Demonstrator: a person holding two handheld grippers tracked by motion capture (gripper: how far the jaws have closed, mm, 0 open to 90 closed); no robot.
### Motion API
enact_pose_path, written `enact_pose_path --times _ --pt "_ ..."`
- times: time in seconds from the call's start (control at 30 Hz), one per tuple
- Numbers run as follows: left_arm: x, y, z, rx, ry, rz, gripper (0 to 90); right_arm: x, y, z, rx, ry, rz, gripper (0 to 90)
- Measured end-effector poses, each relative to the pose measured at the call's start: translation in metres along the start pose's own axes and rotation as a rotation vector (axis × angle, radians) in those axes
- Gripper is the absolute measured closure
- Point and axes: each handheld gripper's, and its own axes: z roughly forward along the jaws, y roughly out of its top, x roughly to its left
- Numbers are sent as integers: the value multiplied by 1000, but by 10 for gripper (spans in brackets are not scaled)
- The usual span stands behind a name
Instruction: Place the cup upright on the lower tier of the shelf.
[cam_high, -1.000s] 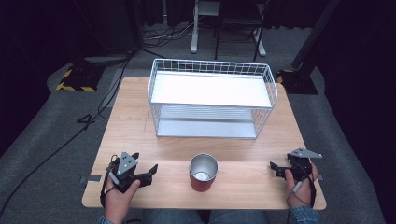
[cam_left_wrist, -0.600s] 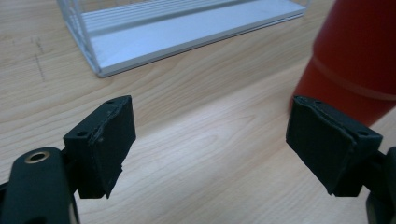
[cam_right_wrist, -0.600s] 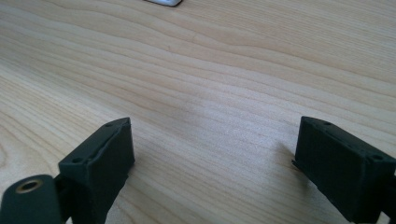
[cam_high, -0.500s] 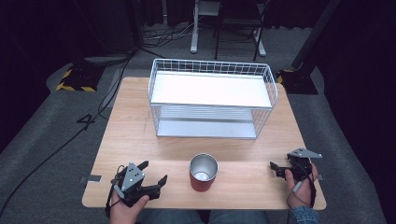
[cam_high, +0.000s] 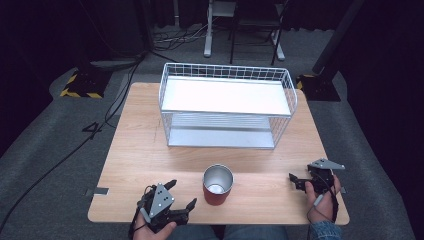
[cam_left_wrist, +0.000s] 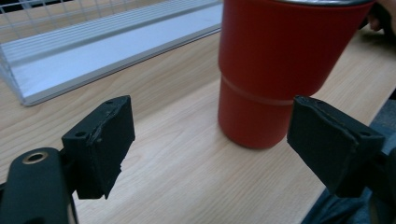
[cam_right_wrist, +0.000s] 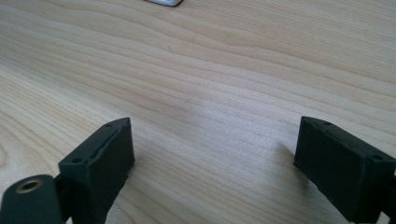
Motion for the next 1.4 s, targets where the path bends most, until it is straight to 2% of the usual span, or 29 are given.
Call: enact_pose_path --times 0.13,0.27,0.37,0.47,0.57,0.8,0.9,1.13,1.2,1.4 --pt "-7 1 3 -20 -28 -9 155 0 0 0 0 0 -1 120" --pt "-14 3 10 -24 -47 -1 154 0 0 0 -2 -2 -2 123" --pt "-21 5 19 -20 -85 7 153 0 0 0 -3 -1 -2 126" --pt "-24 5 24 -23 -94 19 153 1 0 0 -3 0 -7 128" --pt "-29 5 34 -17 -89 23 152 1 0 -1 -2 0 -10 129" --pt "-29 5 46 -17 -67 13 147 1 0 0 -3 0 -11 129" --pt "-29 6 52 -23 -96 14 147 1 0 0 -3 -1 -11 129" --pt "-32 11 61 -58 -92 25 104 1 0 -1 -4 -4 -13 129" --pt "-32 12 65 -59 -90 40 89 1 0 -1 -4 -4 -13 128" --pt "-30 12 79 -67 -112 55 59 2 0 -1 -5 -6 -15 128"
